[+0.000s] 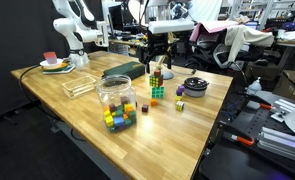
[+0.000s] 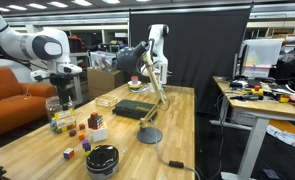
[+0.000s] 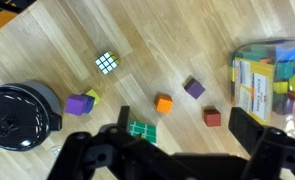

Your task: Stack the orange cube on the Rubik's cube

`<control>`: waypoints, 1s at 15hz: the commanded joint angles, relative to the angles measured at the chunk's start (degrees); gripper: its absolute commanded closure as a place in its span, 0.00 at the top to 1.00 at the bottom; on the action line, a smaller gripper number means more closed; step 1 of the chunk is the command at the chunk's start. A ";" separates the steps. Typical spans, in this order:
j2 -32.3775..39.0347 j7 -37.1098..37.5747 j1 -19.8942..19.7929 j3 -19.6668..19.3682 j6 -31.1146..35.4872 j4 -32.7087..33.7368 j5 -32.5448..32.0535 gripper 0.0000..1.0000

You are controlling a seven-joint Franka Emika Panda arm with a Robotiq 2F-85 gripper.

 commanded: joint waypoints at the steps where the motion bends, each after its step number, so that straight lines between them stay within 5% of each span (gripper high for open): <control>1: 5.17 7.72 2.63 -1.84 2.73 2.64 -4.87 1.00; 5: 9.93 14.82 5.85 -3.75 3.39 5.45 -7.97 1.00; 15: 9.42 12.23 5.56 -3.32 3.28 4.31 -6.16 1.00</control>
